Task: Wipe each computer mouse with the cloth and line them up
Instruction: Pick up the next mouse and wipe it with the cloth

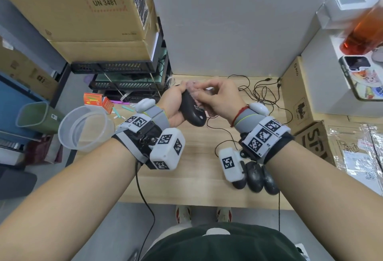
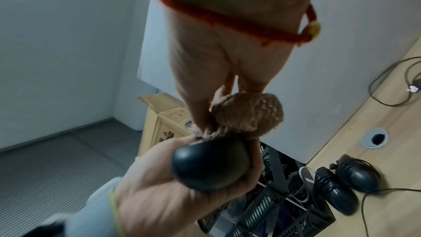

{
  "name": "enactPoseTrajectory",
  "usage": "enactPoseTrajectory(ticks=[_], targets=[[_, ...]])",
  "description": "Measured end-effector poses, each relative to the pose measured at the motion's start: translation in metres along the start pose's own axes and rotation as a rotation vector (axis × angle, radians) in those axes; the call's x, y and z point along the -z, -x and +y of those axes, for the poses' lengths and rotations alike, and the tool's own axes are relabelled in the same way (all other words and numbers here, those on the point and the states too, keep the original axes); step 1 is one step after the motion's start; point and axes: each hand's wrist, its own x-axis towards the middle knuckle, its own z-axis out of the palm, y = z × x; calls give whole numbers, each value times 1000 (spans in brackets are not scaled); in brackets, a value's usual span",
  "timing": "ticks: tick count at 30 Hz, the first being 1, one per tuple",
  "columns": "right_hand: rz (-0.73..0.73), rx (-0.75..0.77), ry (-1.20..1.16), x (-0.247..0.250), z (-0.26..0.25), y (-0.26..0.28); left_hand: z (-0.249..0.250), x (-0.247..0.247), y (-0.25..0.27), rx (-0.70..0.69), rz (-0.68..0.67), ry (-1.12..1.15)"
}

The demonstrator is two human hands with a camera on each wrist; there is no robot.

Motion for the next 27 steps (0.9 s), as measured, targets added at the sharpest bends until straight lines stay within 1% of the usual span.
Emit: enactPoseTrajectory(ticks=[2, 3, 5, 6, 7, 9, 11, 12, 14, 16, 18, 19, 20, 21, 22, 24, 25, 27], targets=[[-116, 119, 68, -3, -5, 9, 4, 5, -5, 0, 55, 9], [-191, 144, 110, -2, -6, 13, 5, 8, -8, 11, 94, 17], [-321, 138, 118, 5, -9, 19, 4, 16, -11, 4, 193, 3], [-352, 122, 103, 10, -8, 19, 4, 18, -11, -1, 208, -8], [-338, 100, 117, 14, -8, 17, 2, 18, -11, -7, 200, -6], [-211, 46, 188, 17, -4, 10, -1, 13, -9, -23, 187, -34], [-105, 5, 138, 12, -2, 7, -5, 7, -8, -33, 156, -69], [-87, 29, 112, 9, -1, 6, -5, 4, -8, -42, 151, -76], [-125, 132, 129, 2, -2, 11, -2, 5, -7, -49, 159, -88], [-245, 183, 183, 0, -3, 19, 3, 11, -10, -73, 187, -90], [-363, 141, 147, 3, -3, 26, 4, 18, -11, -85, 243, -137], [-398, 118, 123, 6, -4, 27, 3, 19, -11, -87, 255, -146], [-403, 93, 125, 11, -3, 25, 2, 18, -11, -83, 256, -154], [-376, 66, 147, 15, -4, 22, 0, 17, -11, -78, 246, -153], [-319, 31, 180, 19, -4, 18, -2, 15, -10, -70, 230, -158], [-167, -18, 191, 24, -5, 10, -6, 7, -7, -57, 185, -168], [-112, -9, 163, 23, -6, 7, -7, 3, -6, -56, 164, -176], [-87, 79, 121, 15, -8, 8, -5, -3, -4, -58, 109, -174]])
